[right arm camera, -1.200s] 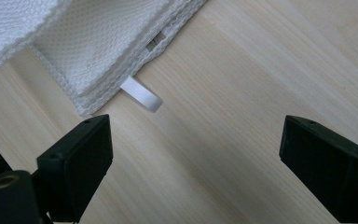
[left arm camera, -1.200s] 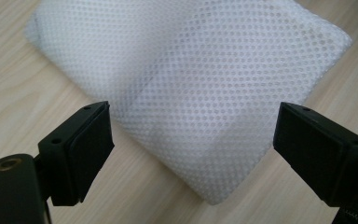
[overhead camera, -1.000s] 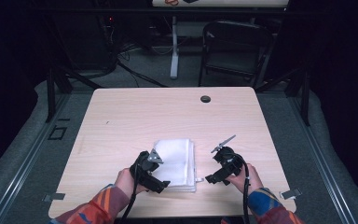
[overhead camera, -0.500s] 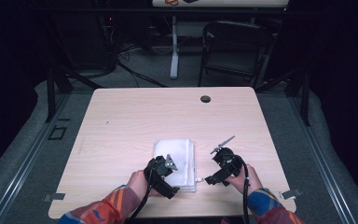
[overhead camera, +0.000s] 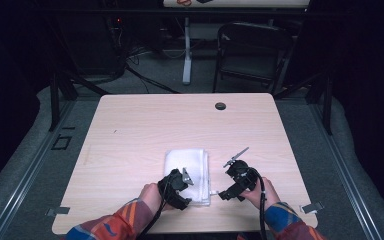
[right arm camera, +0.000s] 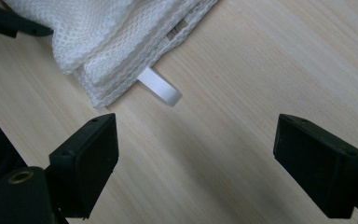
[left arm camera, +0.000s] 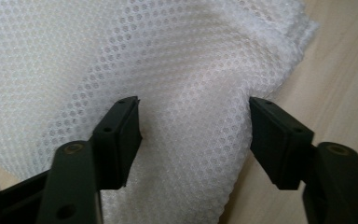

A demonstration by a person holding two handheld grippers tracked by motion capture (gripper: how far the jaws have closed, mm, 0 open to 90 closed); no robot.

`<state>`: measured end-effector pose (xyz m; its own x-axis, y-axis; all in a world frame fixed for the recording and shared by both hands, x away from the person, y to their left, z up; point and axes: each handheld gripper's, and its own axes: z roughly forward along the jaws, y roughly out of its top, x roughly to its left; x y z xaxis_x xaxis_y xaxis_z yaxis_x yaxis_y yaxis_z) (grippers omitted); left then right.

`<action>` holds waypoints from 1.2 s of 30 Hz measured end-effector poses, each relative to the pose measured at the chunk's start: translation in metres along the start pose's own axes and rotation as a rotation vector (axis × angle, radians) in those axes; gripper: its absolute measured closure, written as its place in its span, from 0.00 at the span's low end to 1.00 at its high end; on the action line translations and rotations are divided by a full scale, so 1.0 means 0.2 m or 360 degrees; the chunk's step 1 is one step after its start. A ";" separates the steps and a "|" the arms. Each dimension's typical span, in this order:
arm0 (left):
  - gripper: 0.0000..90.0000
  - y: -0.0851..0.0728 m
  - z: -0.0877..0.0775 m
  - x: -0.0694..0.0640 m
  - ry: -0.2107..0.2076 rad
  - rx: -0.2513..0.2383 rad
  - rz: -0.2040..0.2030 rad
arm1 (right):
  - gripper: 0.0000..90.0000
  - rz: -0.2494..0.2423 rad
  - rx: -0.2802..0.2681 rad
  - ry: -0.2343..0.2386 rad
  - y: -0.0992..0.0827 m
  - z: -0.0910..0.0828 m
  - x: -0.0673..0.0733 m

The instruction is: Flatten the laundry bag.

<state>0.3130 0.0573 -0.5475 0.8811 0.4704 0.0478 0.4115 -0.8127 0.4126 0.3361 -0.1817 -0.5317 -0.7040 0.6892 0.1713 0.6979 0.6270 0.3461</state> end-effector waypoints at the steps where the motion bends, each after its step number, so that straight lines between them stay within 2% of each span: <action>1: 0.45 0.00 0.00 0.01 -0.0018 0.0001 0.0004 | 0.15 -0.0003 0.0005 0.0004 0.00 0.00 0.00; 2: 0.50 0.00 0.00 0.01 -0.0021 0.0000 -0.0002 | 0.16 -0.0001 -0.0005 -0.0002 0.00 0.00 0.00; 6: 0.55 0.00 0.00 0.00 -0.0029 0.0007 0.0014 | 0.16 -0.0013 -0.0013 0.0001 0.00 0.00 0.01; 11: 0.64 -0.01 0.00 0.02 -0.0024 0.0000 0.0001 | 0.16 -0.0018 -0.0019 0.0018 0.01 0.01 0.02; 13: 0.66 -0.01 0.00 0.02 -0.0022 0.0002 0.0005 | 0.16 -0.0059 0.0009 0.0001 0.02 0.01 0.03; 16: 0.74 -0.01 0.00 0.03 -0.0034 -0.0007 -0.0002 | 0.16 -0.0066 0.0008 0.0000 0.03 0.03 0.05; 21: 0.81 -0.01 0.01 0.03 -0.0020 -0.0017 0.0001 | 0.18 -0.0095 0.0014 0.0000 0.05 0.04 0.07; 23: 0.86 0.00 0.01 0.04 -0.0026 -0.0020 0.0000 | 0.24 -0.0101 0.0003 -0.0001 0.05 0.05 0.08; 28: 0.88 -0.01 0.01 0.04 -0.0027 -0.0030 -0.0003 | 0.44 -0.0138 -0.0026 -0.0017 0.06 0.04 0.10; 33: 0.89 -0.01 0.00 0.05 -0.0036 -0.0047 0.0007 | 0.75 -0.0176 -0.0044 -0.0001 0.07 0.04 0.13; 34: 0.90 -0.01 0.00 0.05 -0.0035 -0.0051 0.0007 | 0.83 -0.0165 -0.0081 0.0012 0.07 0.05 0.14; 36: 0.90 -0.01 0.00 0.05 -0.0037 -0.0064 0.0008 | 0.93 -0.0194 -0.0101 0.0026 0.08 0.04 0.15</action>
<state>0.3209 0.0638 -0.5483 0.8885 0.4579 0.0290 0.3978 -0.8003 0.4487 0.3279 -0.1483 -0.5294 -0.7854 0.6031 0.1394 0.5979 0.6809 0.4229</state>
